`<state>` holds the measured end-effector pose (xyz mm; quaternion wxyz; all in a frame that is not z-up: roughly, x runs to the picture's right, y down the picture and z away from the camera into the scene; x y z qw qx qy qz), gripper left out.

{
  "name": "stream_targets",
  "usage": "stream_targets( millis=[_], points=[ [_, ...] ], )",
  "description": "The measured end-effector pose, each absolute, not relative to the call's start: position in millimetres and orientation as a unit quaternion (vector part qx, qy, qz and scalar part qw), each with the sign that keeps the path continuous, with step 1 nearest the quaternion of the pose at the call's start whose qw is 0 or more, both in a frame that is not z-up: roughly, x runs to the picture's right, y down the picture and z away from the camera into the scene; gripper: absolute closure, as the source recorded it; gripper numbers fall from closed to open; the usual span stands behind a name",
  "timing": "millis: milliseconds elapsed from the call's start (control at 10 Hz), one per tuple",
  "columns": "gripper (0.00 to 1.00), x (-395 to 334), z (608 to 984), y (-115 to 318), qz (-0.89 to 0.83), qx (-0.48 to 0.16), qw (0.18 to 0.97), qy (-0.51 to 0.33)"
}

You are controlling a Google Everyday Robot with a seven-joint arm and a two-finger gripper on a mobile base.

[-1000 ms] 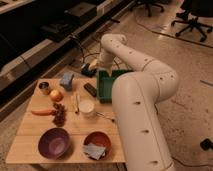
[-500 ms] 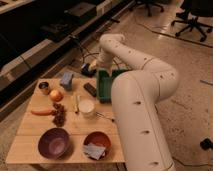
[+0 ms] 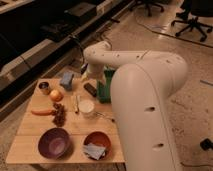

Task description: Place towel in paper cup

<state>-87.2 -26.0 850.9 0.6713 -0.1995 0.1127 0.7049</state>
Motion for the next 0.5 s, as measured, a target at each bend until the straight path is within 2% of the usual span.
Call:
stream_targets(
  millis=[300,500],
  points=[
    [0.20,-99.1,805.9,13.5,0.691,-0.159,0.701,0.081],
    [0.20,-98.7,785.3,25.1,0.685,-0.165,0.707,0.061]
  ],
)
